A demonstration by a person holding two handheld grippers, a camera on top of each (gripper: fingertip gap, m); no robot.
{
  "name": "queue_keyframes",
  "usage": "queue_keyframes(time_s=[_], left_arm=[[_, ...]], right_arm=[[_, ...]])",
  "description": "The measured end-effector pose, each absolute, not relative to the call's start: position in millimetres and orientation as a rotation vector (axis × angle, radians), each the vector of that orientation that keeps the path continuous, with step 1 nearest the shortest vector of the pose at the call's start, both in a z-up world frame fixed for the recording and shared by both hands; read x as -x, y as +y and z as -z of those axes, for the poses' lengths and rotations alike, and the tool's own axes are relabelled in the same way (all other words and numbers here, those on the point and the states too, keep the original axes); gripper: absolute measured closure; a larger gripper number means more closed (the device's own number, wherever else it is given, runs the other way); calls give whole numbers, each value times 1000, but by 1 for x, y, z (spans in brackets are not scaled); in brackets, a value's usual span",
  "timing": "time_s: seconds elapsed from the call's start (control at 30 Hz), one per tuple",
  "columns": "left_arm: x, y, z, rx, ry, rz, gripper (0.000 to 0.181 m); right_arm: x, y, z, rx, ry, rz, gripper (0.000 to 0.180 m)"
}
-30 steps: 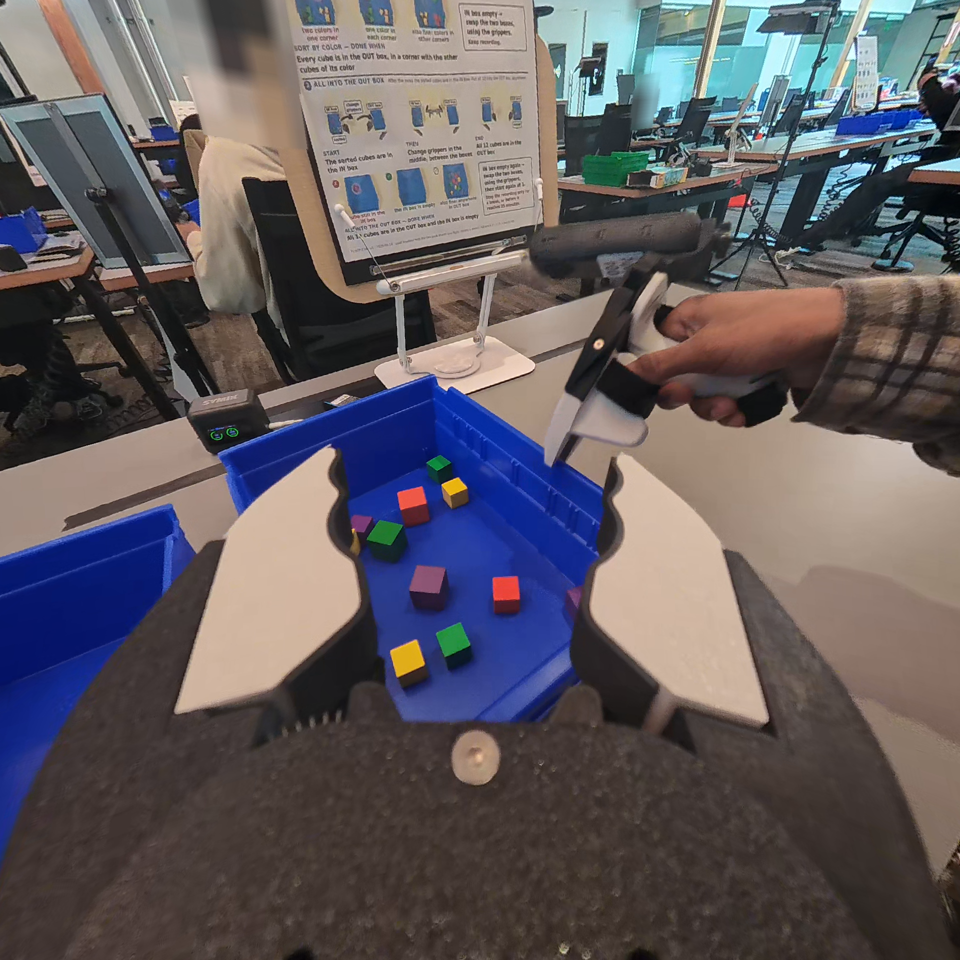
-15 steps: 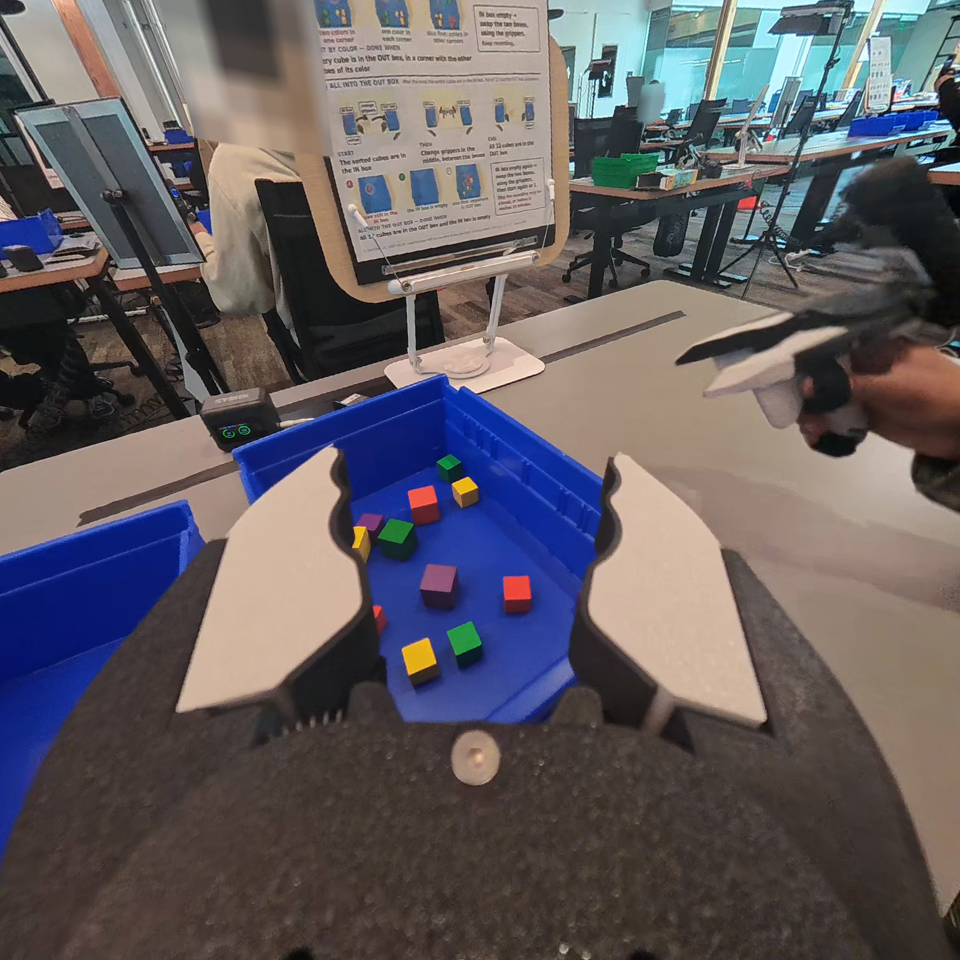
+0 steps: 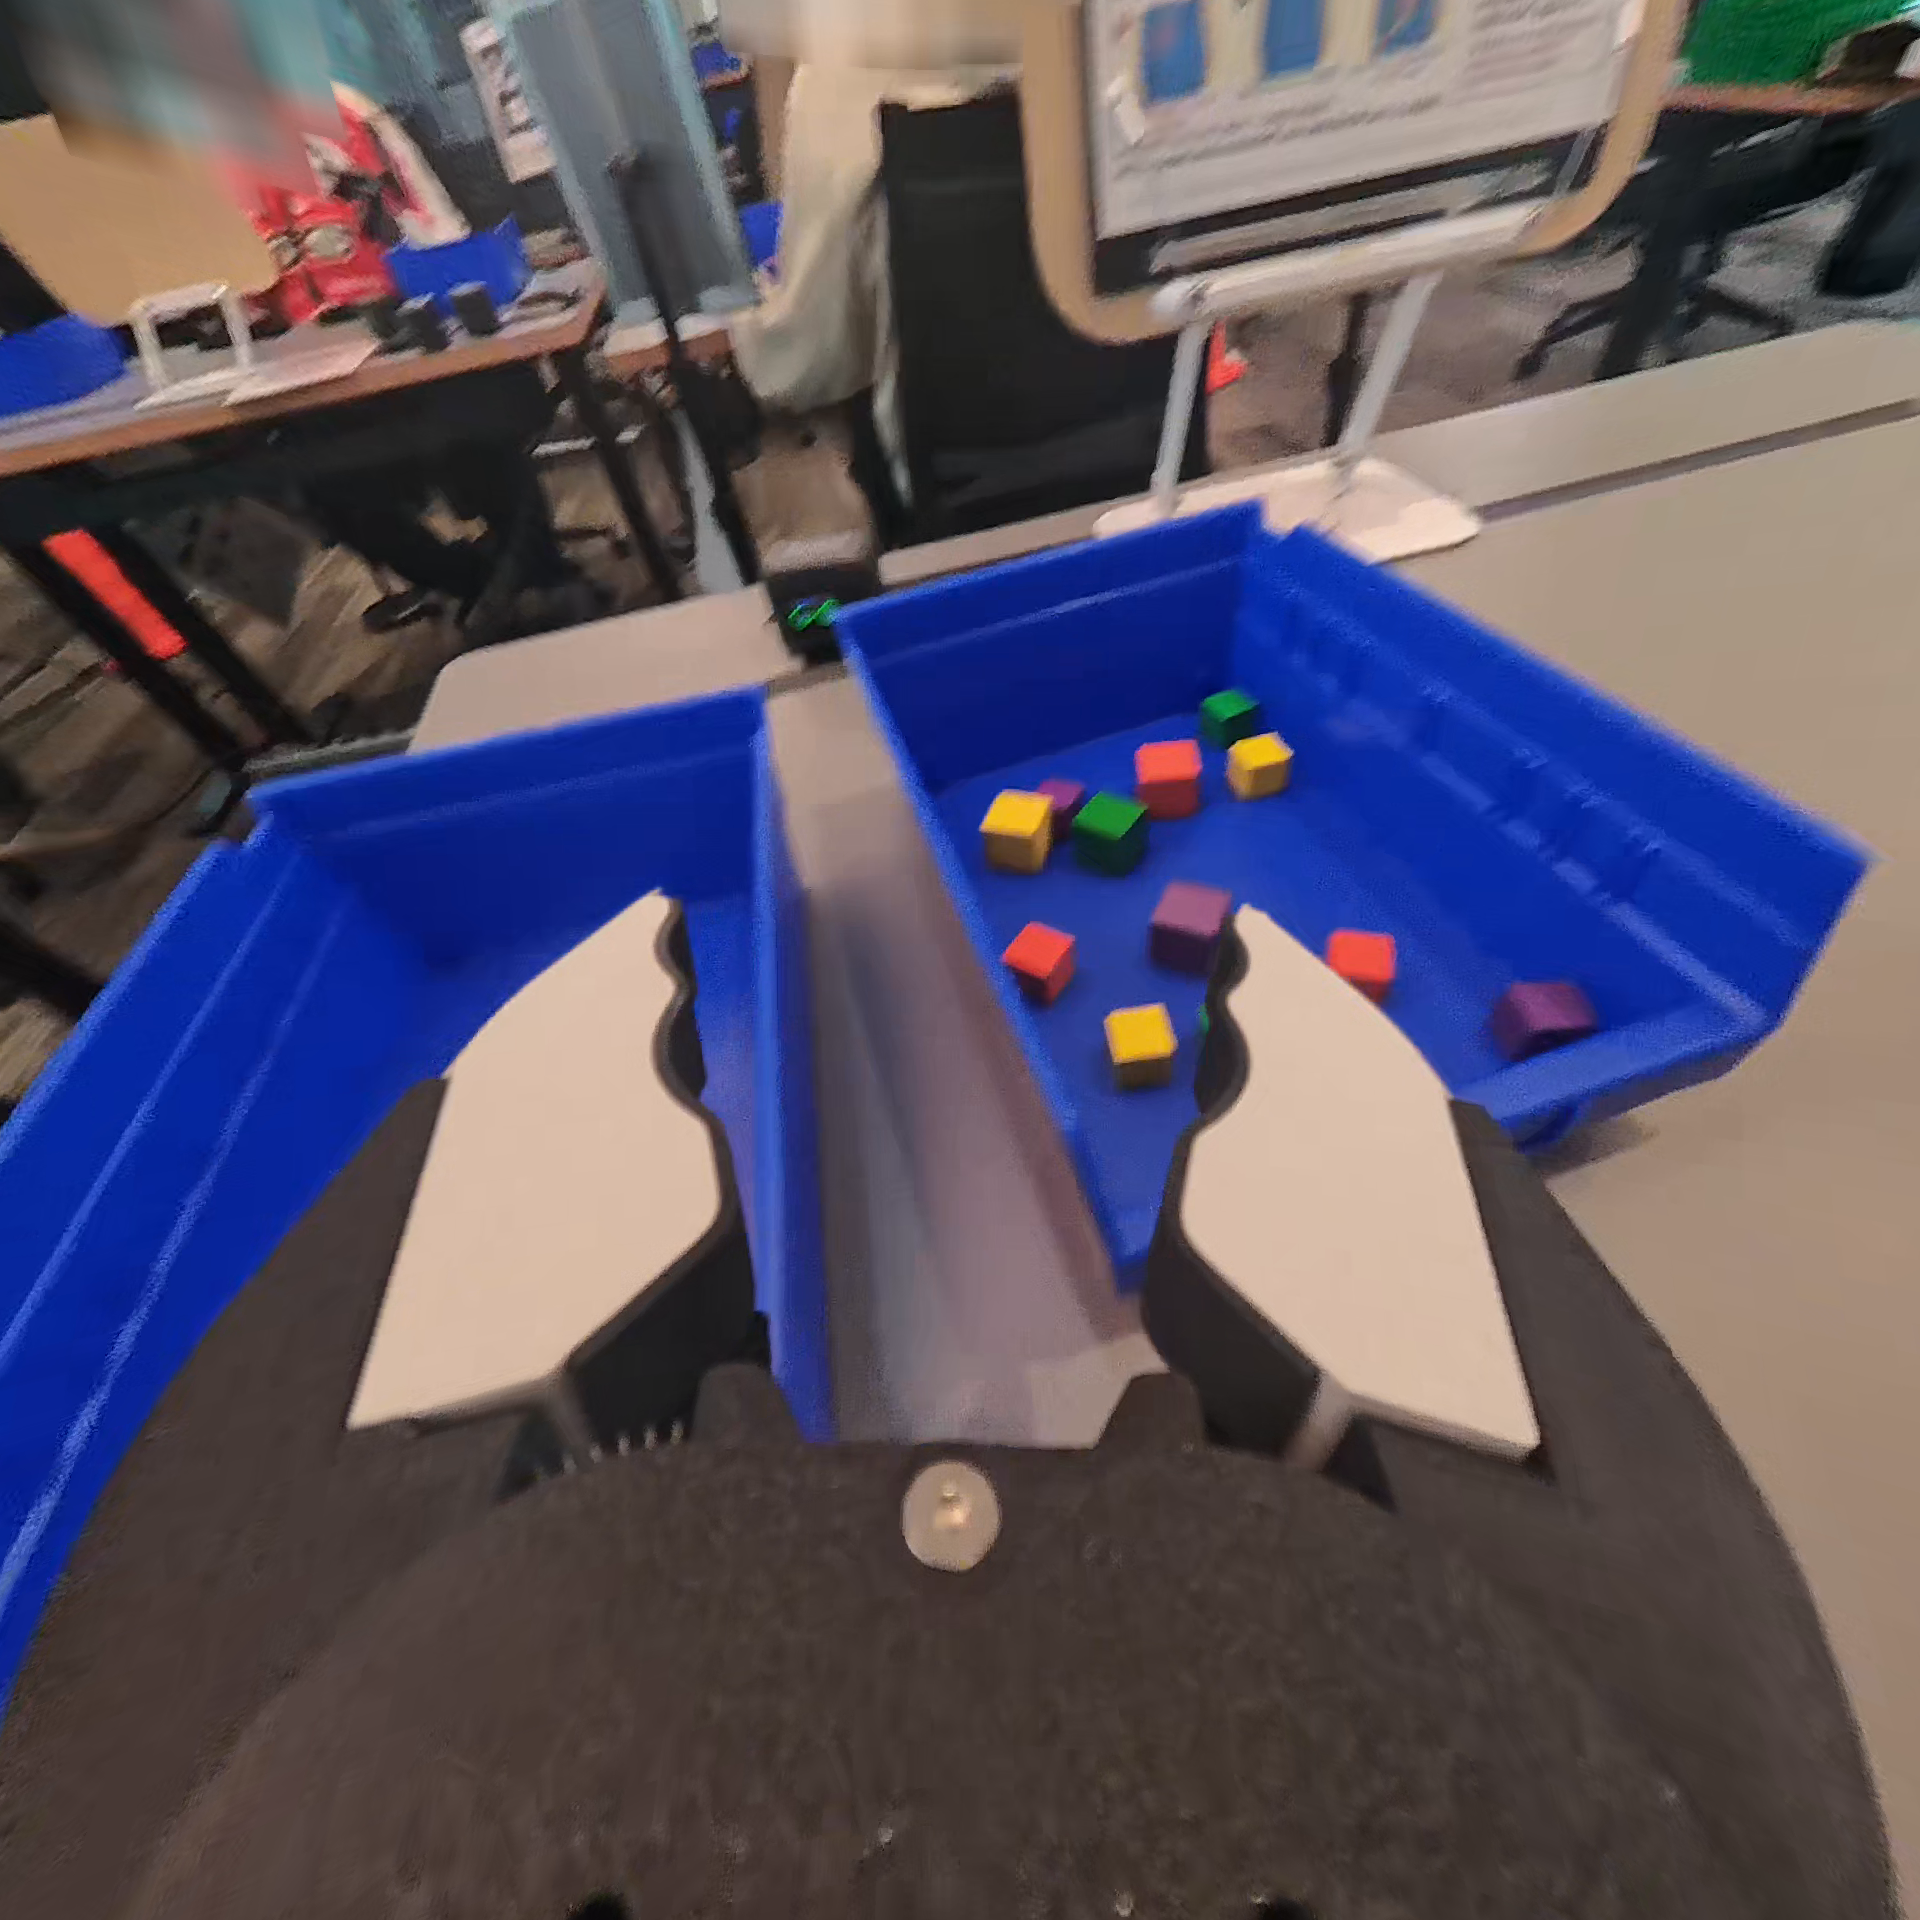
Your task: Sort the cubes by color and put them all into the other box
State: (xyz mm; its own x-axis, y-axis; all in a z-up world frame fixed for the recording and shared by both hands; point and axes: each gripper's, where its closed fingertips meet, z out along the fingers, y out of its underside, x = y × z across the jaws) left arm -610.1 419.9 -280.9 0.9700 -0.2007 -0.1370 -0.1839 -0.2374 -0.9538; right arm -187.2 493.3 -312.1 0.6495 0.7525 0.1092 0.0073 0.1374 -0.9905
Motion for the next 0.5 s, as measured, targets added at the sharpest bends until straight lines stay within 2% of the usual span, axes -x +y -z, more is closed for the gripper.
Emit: queue_keyframes(time_s=[0.03,0.5], left_arm=[[623,414,288,1839,255,-7,86],[684,391,372,2073,88,-61,86]], right_arm=[[191,490,311,1335,-725,-628,83],[210,472,309,1342,-778,-757,89]])
